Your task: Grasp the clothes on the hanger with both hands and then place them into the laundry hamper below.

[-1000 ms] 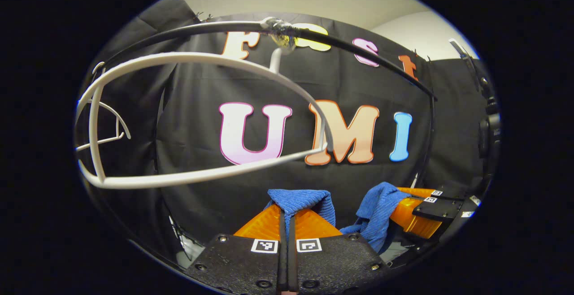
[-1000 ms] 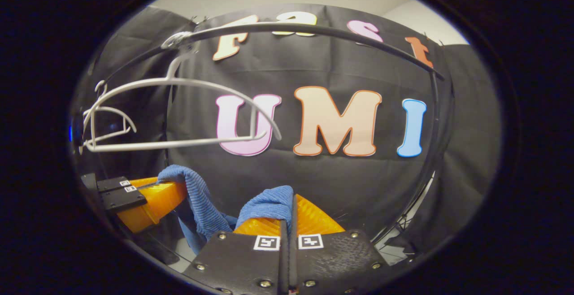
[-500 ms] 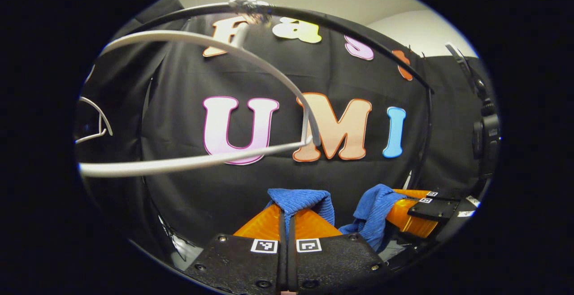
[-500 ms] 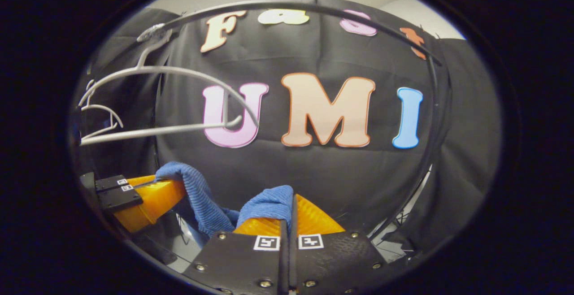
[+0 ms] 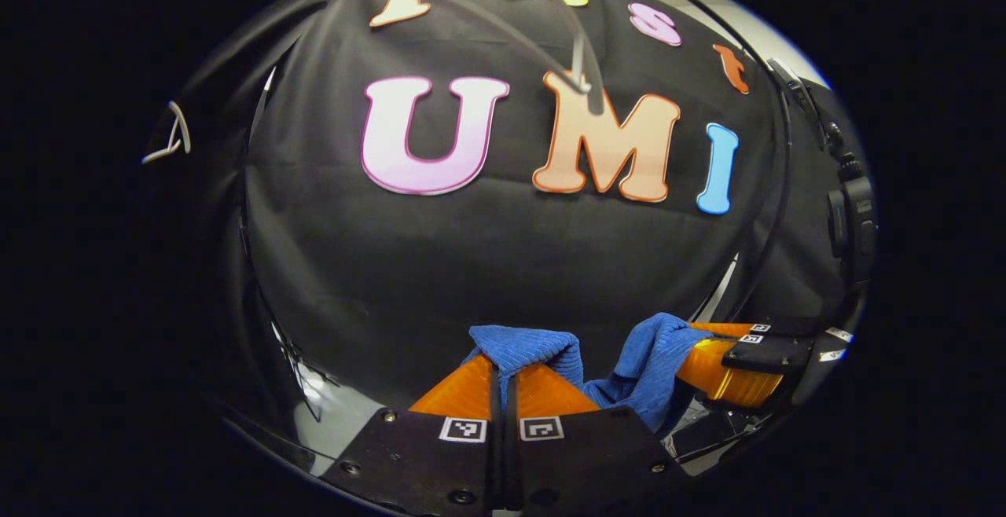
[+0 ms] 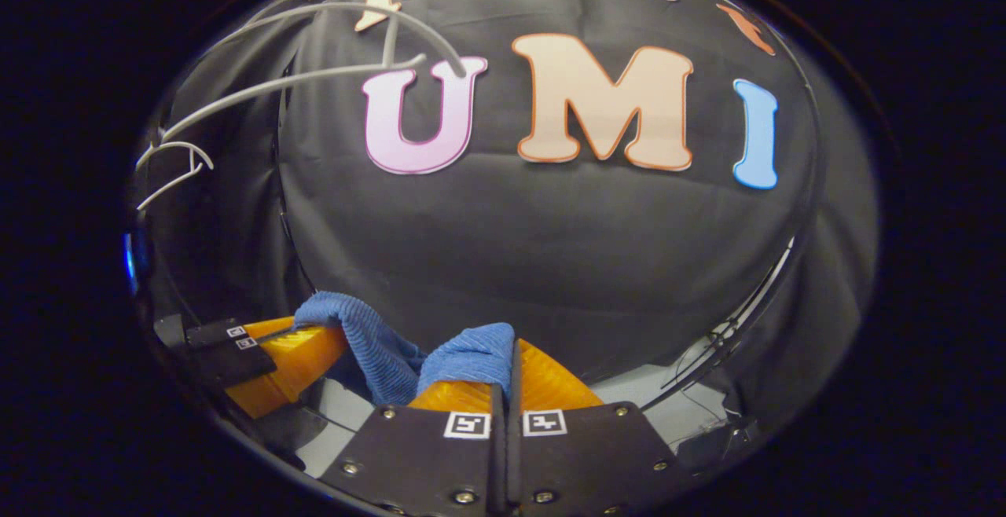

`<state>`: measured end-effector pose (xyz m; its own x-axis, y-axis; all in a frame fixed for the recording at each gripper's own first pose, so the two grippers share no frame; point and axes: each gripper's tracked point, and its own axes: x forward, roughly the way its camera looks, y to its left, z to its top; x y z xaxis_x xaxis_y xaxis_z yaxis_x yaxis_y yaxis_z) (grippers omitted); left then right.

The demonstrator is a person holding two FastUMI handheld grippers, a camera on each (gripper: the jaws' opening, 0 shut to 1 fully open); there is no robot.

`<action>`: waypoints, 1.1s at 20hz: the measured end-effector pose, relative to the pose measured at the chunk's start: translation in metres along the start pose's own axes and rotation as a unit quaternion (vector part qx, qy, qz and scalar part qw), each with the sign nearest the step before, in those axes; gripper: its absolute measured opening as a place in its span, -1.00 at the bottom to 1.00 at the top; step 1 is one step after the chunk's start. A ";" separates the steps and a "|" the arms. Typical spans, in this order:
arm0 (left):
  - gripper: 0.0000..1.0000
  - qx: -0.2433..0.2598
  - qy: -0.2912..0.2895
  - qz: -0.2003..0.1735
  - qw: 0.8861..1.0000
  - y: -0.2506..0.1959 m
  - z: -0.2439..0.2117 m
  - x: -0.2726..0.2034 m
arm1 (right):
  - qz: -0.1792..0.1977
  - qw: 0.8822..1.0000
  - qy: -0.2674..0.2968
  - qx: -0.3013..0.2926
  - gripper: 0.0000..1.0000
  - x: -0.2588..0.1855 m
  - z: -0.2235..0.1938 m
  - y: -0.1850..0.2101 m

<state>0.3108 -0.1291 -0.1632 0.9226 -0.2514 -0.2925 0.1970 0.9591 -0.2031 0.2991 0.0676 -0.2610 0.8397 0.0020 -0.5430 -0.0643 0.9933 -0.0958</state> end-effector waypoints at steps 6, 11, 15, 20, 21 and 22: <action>-0.98 -0.008 0.068 0.015 0.998 0.018 -0.064 0.010 | 0.014 0.996 0.082 -0.006 -0.98 0.026 -0.071 0.010; -0.96 -0.010 0.130 0.034 0.991 0.030 -0.115 0.019 | 0.015 0.988 0.154 -0.020 -0.97 0.037 -0.134 0.012; -0.96 0.011 0.183 0.039 0.982 0.039 -0.150 0.015 | 0.019 0.981 0.190 -0.024 -0.97 0.042 -0.162 0.011; -0.93 0.006 0.226 0.032 0.974 0.038 -0.172 0.013 | 0.012 0.978 0.208 -0.017 -0.97 0.041 -0.176 0.010; -0.93 0.002 0.235 0.030 0.971 0.038 -0.176 0.012 | 0.012 0.977 0.210 -0.016 -0.96 0.040 -0.174 0.011; -0.89 -0.007 0.239 0.025 0.971 0.036 -0.175 0.012 | 0.016 0.977 0.211 -0.015 -0.96 0.039 -0.176 0.013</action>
<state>0.2706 -0.1201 -0.3379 0.6706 -0.2401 -0.7019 0.1494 0.9705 -0.1892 0.2362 0.0608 -0.4305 0.5409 -0.0217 -0.8408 -0.1067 0.9898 -0.0941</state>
